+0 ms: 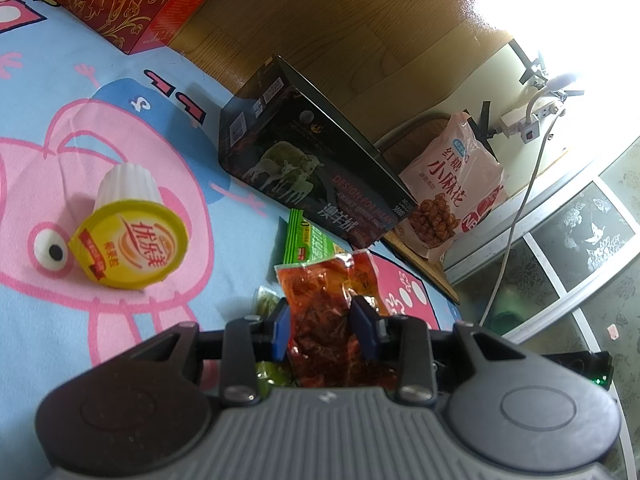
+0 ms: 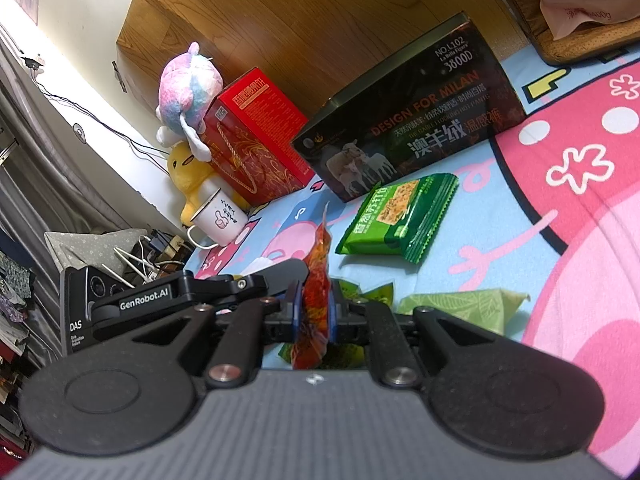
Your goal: Organize snacks
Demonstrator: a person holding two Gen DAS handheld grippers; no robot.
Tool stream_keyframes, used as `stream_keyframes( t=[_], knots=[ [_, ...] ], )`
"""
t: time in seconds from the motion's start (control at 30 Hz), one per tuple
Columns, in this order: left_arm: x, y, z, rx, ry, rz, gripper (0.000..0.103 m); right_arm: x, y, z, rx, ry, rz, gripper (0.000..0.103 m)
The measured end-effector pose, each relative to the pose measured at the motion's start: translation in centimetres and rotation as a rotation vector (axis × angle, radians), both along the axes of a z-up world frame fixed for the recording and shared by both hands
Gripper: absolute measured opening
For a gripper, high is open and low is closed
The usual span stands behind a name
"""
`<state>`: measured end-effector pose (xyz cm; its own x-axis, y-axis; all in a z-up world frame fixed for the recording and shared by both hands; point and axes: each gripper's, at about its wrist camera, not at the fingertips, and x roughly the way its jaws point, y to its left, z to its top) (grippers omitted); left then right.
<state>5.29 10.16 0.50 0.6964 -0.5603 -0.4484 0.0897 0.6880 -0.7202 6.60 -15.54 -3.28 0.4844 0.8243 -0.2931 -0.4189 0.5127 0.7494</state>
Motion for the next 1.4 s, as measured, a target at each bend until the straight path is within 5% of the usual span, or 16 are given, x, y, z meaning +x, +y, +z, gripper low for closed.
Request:
stream_keyframes(
  t=[1.0, 1.4],
  knots=[
    [0.3, -0.4, 1.9, -0.023, -0.015, -0.001, 0.032, -0.1, -0.6, 1.7, -0.009, -0.060, -0.012, 0.015],
    [8.5, -1.4, 7.7, 0.026, -0.061, -0.056, 0.034, 4.4, -1.4, 5.5, 0.013, -0.154, -0.074, 0.015]
  ],
)
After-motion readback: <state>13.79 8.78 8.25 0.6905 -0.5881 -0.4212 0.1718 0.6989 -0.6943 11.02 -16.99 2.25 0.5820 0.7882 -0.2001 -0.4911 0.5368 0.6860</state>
